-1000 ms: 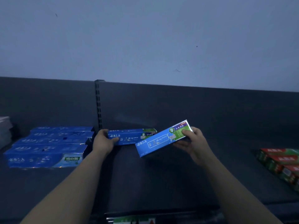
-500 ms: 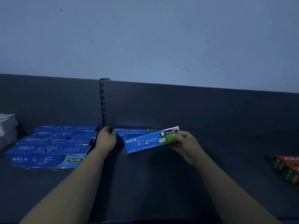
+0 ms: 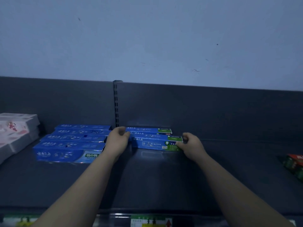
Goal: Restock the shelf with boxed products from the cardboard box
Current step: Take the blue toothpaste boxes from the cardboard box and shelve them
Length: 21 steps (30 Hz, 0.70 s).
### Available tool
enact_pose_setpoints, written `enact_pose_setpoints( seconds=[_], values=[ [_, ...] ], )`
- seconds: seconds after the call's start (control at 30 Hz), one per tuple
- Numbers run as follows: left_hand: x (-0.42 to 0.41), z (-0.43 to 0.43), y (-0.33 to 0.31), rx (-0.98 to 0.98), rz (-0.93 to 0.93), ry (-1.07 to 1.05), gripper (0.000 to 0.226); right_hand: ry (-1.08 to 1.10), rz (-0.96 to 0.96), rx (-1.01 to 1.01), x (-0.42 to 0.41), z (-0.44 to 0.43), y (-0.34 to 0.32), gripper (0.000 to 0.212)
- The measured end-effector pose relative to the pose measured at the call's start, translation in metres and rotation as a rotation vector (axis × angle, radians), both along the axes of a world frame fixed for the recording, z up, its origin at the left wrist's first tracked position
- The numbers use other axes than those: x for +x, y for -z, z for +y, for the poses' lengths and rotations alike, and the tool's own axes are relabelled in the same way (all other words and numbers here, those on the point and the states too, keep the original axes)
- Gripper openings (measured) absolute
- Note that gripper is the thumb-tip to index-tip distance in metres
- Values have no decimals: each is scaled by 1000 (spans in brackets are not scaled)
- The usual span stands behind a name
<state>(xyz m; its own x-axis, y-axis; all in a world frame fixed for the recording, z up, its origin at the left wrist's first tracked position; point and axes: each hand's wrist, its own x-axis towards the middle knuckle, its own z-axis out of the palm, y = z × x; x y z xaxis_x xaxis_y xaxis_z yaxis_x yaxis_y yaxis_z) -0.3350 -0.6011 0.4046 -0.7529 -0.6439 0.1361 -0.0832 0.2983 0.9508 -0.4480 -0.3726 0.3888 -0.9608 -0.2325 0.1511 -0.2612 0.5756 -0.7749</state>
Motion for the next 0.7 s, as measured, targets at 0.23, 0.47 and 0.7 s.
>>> enact_pose_setpoints(
  seconds=[0.23, 0.47, 0.7],
  values=[
    [27, 27, -1, -133, -11, 153, 38, 29, 57, 184, 62, 26, -16, 63],
    [69, 73, -8, -350, -5, 396, 34, 142, 164, 257, 160, 61, -24, 59],
    [131, 134, 11, -467, 83, 648, 32, 359, 182, 265, 279, 117, 0, 56]
  ],
)
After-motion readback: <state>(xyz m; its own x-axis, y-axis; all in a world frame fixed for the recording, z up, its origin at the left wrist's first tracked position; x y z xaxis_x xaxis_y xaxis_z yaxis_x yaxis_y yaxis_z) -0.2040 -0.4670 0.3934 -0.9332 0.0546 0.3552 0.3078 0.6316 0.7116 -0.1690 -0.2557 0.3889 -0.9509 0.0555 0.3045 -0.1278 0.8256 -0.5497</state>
